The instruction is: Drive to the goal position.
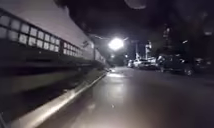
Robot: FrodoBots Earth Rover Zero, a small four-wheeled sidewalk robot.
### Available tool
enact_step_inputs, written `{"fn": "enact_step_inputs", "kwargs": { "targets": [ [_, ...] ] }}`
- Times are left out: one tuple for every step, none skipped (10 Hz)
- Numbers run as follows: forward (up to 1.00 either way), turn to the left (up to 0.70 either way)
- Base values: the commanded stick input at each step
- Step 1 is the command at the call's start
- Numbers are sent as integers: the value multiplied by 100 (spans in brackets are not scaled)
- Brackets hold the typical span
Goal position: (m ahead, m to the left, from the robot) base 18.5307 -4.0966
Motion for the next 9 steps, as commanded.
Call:
{"fn": "enact_step_inputs", "kwargs": {
  "targets": [
    [50,0],
    [50,0],
    [50,0],
    [50,0],
    [50,0],
    [50,0],
    [50,0],
    [50,0],
    [50,0]
  ]
}}
